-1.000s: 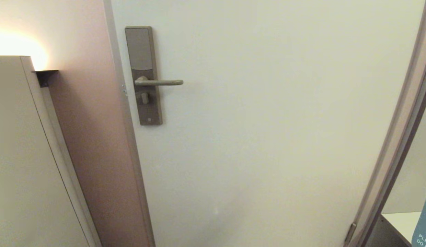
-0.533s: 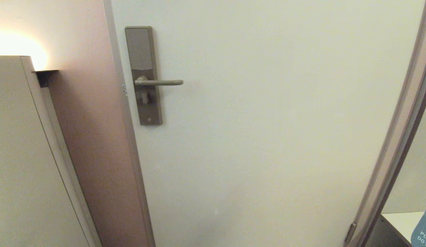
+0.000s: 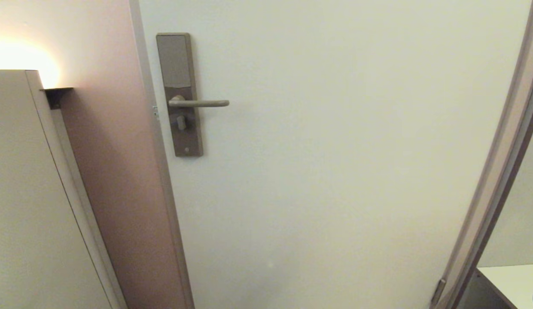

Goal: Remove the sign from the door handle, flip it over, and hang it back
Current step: Hang the sign back with the other side facing out

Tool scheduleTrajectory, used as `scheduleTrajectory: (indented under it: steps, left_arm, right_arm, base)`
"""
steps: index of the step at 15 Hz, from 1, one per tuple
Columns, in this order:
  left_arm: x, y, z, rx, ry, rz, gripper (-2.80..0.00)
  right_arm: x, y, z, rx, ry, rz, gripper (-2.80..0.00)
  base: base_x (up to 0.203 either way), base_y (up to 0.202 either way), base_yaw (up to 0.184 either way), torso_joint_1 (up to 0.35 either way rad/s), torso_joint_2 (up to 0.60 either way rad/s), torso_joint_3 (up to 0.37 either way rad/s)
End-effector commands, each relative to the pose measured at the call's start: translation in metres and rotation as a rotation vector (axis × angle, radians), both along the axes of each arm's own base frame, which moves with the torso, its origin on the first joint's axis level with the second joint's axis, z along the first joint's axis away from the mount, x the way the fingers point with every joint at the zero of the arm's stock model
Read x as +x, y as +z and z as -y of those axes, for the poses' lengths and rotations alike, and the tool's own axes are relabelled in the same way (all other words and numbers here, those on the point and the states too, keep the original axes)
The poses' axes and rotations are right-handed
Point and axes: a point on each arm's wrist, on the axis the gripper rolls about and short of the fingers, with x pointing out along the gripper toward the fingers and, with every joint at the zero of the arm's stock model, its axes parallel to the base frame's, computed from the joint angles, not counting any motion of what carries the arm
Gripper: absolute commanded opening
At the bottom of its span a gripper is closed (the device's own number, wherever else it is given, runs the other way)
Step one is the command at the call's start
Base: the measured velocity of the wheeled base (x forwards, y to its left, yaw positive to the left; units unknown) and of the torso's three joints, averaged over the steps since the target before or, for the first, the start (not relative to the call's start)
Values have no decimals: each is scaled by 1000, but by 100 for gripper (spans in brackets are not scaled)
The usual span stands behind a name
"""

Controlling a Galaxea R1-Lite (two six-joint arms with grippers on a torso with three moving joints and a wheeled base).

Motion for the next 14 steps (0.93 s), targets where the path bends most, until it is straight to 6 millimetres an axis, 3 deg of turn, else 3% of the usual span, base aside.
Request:
scheduleTrajectory:
  steps: [1, 14]
  left_arm:
    - [0, 0, 0, 0, 0, 0, -280]
    - [0, 0, 0, 0, 0, 0, -280]
  right_arm:
    - [-1, 0, 0, 2, 1, 9, -280]
    - [-1, 0, 0, 2, 2, 9, -280]
  base:
    - [0, 0, 0, 0, 0, 0]
    - [0, 0, 0, 0, 0, 0]
